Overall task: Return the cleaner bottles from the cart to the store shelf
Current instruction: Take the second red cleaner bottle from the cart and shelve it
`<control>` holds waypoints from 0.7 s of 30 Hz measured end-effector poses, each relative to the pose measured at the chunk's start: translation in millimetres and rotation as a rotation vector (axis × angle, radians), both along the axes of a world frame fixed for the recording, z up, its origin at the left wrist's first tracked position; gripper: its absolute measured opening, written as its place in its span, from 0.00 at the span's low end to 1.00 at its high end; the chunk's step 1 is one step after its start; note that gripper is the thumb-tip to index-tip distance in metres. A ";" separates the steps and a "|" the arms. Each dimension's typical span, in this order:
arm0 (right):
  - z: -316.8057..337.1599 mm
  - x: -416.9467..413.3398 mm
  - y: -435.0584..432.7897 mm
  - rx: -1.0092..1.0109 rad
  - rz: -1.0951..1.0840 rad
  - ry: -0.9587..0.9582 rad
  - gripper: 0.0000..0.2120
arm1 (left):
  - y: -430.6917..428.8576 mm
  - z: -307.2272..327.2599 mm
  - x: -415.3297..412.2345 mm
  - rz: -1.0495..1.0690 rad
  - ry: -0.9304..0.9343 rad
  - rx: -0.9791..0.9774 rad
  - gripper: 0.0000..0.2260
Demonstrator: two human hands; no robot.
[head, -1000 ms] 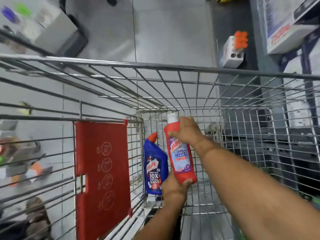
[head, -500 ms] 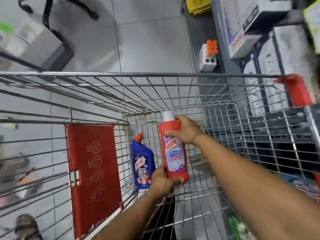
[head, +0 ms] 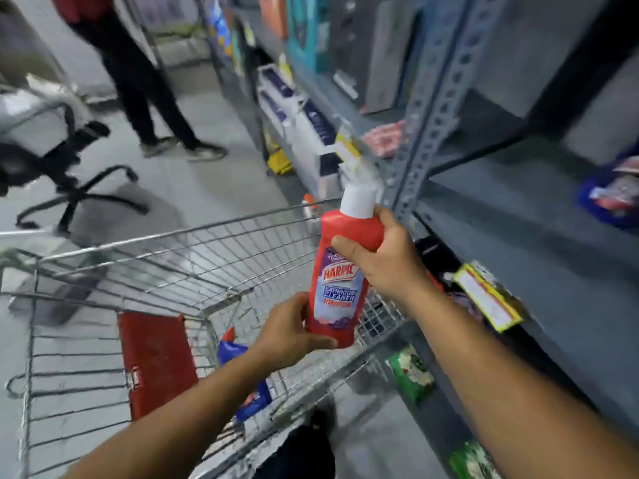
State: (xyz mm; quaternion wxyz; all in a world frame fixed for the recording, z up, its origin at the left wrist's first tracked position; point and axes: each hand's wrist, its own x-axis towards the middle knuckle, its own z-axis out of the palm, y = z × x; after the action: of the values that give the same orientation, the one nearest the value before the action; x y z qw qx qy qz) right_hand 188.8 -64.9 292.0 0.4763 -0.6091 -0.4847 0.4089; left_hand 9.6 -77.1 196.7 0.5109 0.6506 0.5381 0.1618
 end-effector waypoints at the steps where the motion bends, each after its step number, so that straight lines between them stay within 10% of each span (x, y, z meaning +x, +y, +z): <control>1: 17.4 9.8 -25.9 0.041 -0.041 -0.005 0.28 | -14.7 16.2 13.2 -0.031 -0.002 0.060 0.30; 21: 124.3 219.7 -462.5 0.289 -0.952 -0.225 0.24 | -300.6 82.9 328.7 -1.012 -0.298 0.363 0.26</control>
State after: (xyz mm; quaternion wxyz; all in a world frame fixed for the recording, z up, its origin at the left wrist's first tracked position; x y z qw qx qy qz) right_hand 408.5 -527.4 416.3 0.6340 -0.7306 -0.2534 0.0074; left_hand 338.3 -377.8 279.6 0.4752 0.8754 0.0438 0.0766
